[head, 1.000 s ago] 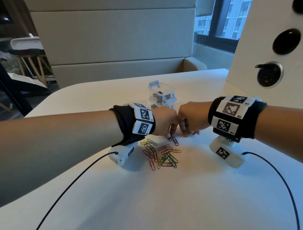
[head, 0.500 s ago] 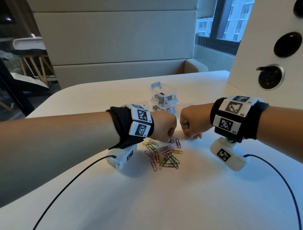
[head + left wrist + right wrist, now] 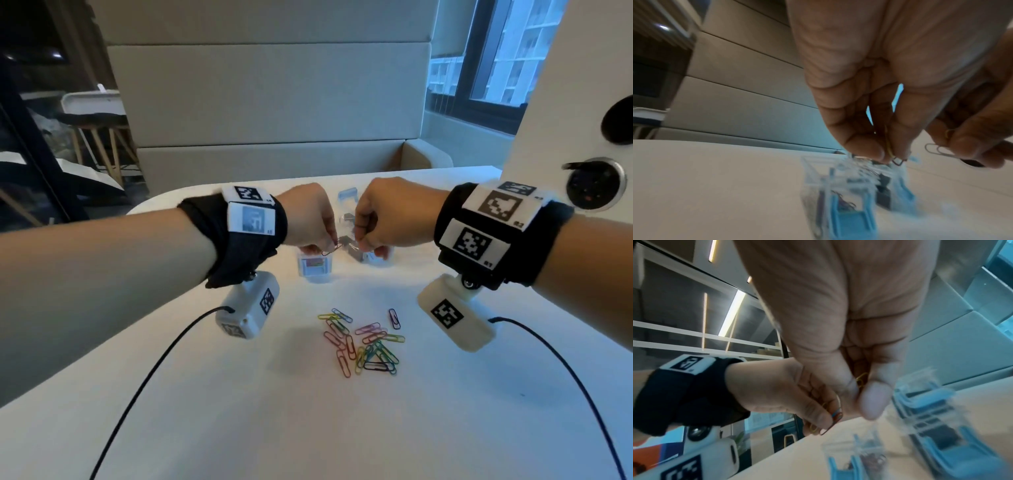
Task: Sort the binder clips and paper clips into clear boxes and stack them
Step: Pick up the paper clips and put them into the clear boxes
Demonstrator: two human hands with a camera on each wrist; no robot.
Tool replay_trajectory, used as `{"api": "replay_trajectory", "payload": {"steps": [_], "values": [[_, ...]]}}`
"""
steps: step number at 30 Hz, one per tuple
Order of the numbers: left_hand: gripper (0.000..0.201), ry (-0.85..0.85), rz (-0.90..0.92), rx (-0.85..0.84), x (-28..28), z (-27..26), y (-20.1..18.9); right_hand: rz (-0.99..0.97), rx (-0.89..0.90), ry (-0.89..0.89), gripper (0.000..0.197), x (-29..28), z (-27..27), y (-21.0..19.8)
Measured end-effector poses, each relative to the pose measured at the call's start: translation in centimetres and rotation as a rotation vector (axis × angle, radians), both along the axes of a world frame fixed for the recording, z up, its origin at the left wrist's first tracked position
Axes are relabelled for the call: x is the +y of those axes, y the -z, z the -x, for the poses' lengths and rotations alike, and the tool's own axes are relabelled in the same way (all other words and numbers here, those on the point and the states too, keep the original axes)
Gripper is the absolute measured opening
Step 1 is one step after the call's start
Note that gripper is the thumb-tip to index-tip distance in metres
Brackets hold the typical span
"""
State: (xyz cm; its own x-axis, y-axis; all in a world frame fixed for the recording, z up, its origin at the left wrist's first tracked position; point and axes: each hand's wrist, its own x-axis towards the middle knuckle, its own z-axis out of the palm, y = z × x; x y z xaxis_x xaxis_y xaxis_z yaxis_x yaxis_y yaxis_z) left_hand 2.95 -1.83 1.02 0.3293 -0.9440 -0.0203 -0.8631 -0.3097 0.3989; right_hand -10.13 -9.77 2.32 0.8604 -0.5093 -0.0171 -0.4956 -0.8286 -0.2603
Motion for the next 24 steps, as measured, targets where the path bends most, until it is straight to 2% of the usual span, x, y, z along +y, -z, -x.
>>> {"api": "replay_trajectory", "payload": {"steps": [4,7,10,17,21,24], "values": [[0.017,-0.194,-0.005,0.046,-0.5,-2.4,-0.3,0.013,-0.045,0.036,0.003,0.9,-3.6,-0.8],[0.020,-0.257,0.011,0.063,-0.8,-3.6,0.2,0.092,-0.005,0.057,0.011,1.3,-6.1,-0.8],[0.020,-0.291,0.024,0.110,-1.1,-4.1,0.3,0.084,0.031,0.083,0.004,1.2,-7.6,-0.5],[0.025,-0.290,0.022,0.197,-1.5,-3.7,0.4,-0.010,0.039,0.123,0.016,0.9,-8.1,0.4],[0.022,-0.269,0.030,0.124,-0.8,-3.2,0.3,-0.032,0.018,0.129,0.016,1.4,-7.1,-0.2],[0.014,-0.160,0.021,0.020,0.5,-2.2,0.3,-0.042,0.020,0.099,0.015,1.8,-5.5,-0.6]]}}
